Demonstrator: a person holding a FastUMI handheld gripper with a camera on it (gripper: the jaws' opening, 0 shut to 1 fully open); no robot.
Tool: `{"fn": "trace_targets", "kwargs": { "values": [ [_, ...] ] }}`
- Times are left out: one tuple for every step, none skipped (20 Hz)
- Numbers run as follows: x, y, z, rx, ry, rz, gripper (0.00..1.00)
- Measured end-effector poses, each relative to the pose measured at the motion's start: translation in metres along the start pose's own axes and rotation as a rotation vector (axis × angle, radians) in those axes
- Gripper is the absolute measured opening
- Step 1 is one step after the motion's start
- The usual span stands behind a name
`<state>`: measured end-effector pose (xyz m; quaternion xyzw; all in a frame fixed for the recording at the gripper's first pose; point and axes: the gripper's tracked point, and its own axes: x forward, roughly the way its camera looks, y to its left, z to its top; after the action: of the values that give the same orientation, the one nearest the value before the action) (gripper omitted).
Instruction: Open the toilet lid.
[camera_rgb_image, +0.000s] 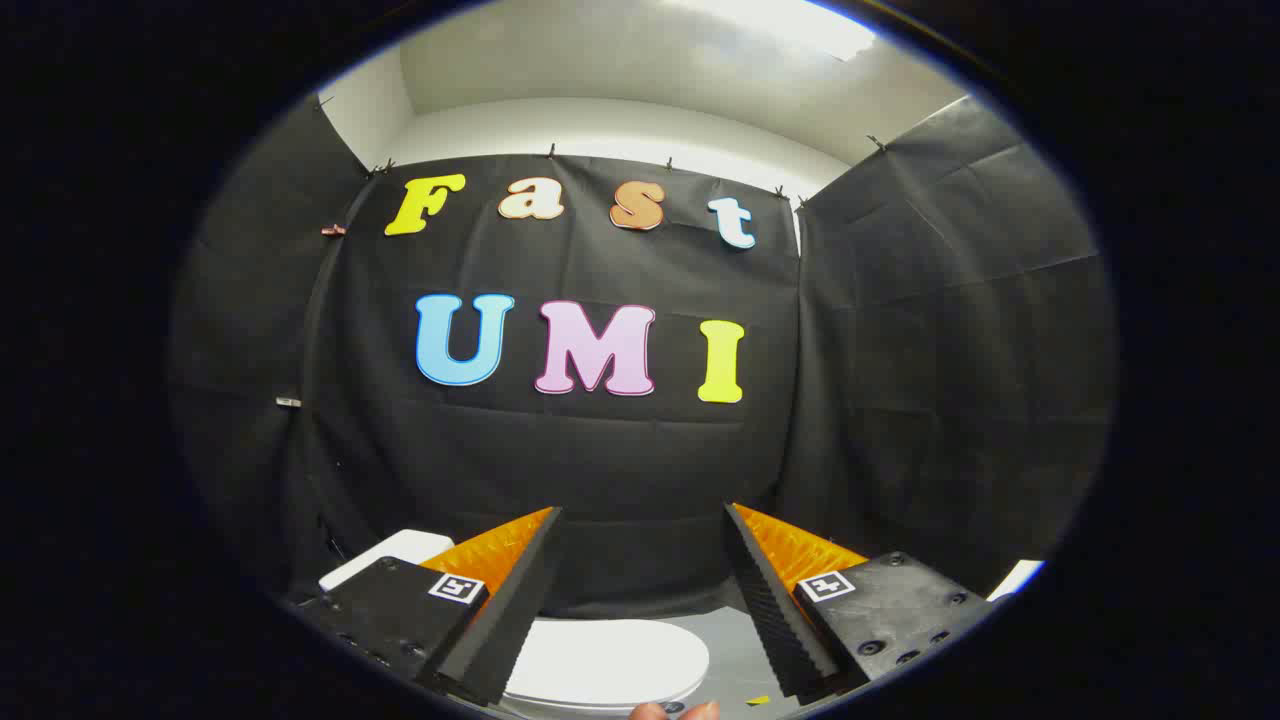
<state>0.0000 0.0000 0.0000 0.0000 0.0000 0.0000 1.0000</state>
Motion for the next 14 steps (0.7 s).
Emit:
{"fn": "trace_targets", "kwargs": {
  "values": [
    [-0.001,0.002,0.001,0.01,-0.001,0.009,0.98],
    [-0.002,0.005,0.003,0.017,-0.002,0.018,0.98],
    [-0.004,0.008,0.004,0.02,-0.002,0.027,0.98],
    [-0.004,0.011,0.004,0.022,-0.001,0.036,0.98],
    [-0.003,0.012,0.004,0.019,0.004,0.042,0.98],
    [-0.003,0.013,0.004,0.013,0.006,0.045,0.98],
    [-0.003,0.014,0.004,0.008,0.008,0.047,0.98],
    [-0.004,0.015,0.003,0.006,0.01,0.051,0.98],
    [-0.005,0.017,0.002,0.006,0.015,0.055,0.98],
    [-0.005,0.017,0.001,0.006,0.02,0.056,0.98],
    [-0.004,0.016,0.0,0.006,0.023,0.055,0.98],
    [-0.004,0.015,0.0,0.007,0.024,0.053,0.98],
    [-0.004,0.014,0.001,0.007,0.024,0.051,0.98],
    [-0.004,0.013,0.002,0.005,0.022,0.049,0.98]
  ]
}}
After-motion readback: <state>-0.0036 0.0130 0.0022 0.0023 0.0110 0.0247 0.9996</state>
